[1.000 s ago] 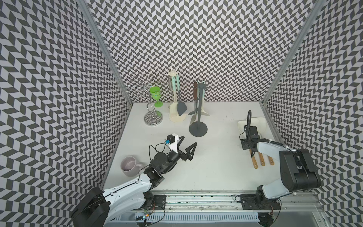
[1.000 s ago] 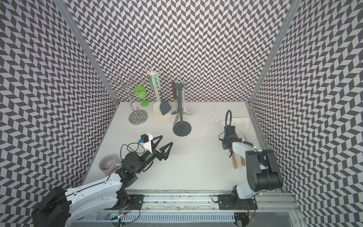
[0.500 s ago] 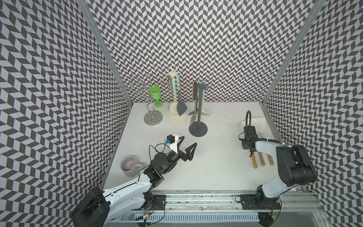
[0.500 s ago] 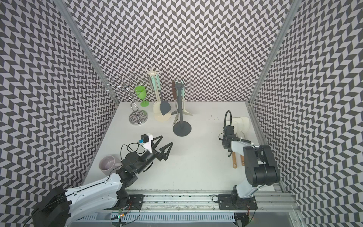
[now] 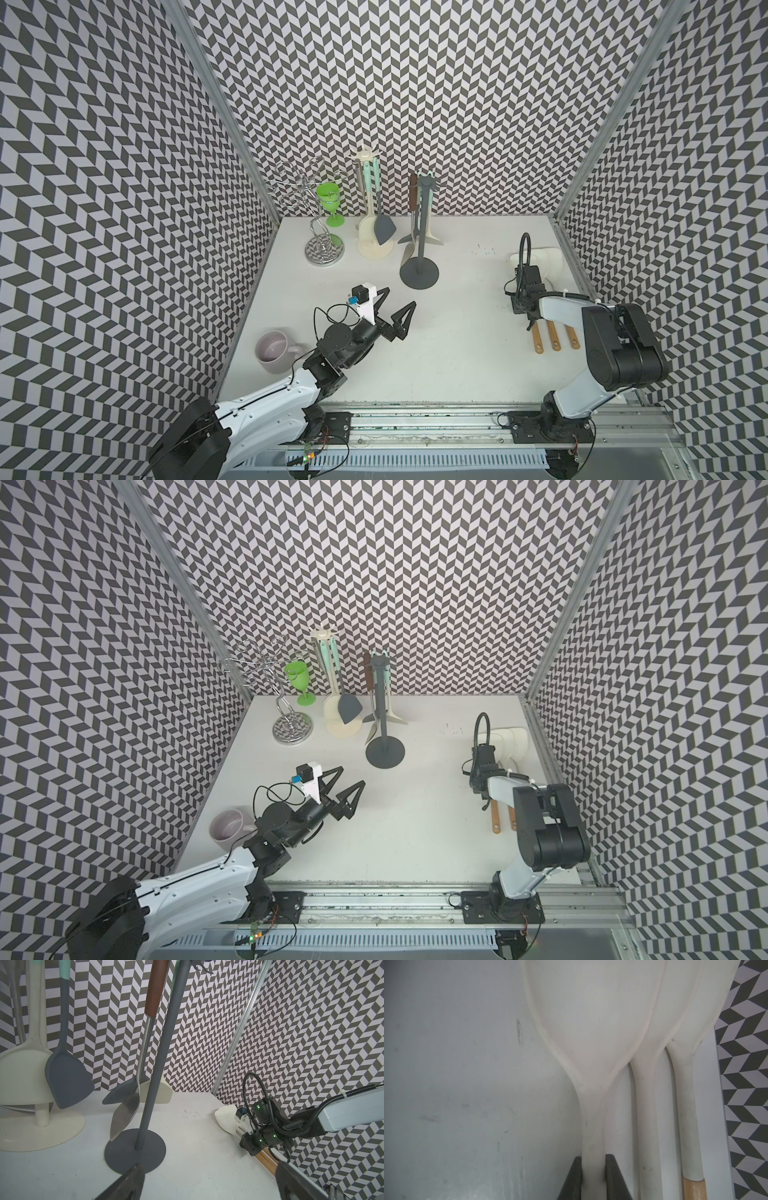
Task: Take the spatula off the kitchen utensil rack
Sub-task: Place the spatula at the center of the board.
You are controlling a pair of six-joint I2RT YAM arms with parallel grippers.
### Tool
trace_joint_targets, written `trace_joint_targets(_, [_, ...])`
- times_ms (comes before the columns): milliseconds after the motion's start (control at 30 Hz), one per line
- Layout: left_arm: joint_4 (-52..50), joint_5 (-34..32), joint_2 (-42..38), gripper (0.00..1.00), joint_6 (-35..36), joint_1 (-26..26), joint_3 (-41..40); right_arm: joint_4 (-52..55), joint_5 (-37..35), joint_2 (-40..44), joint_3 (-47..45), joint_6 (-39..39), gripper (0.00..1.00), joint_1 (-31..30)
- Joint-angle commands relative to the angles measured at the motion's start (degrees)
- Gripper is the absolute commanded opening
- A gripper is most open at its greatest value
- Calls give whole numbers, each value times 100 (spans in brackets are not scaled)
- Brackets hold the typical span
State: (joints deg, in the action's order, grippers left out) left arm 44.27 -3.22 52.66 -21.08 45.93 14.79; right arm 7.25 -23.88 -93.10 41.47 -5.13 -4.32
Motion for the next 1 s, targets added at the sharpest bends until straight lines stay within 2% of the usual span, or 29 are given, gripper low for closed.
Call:
trace_joint_targets(0, [-15, 10, -82, 100, 43, -35, -72, -129, 25, -79, 80, -68, 22, 10])
trace_joint_targets(133, [-7, 31, -36, 100, 42, -35, -64, -127, 50, -91, 102, -74, 27, 16])
trace_joint_targets(500, [-24, 0, -102, 100, 78, -33, -81, -5, 64, -95, 177, 27, 30, 19])
trace_joint_targets(633, [-42, 14, -167, 100, 87, -28, -89, 165, 32, 383, 269, 195, 47, 17])
trace_joint_targets(967, [-204, -36, -437, 100, 150, -12, -75, 889, 602, 1846, 877, 829, 74, 2])
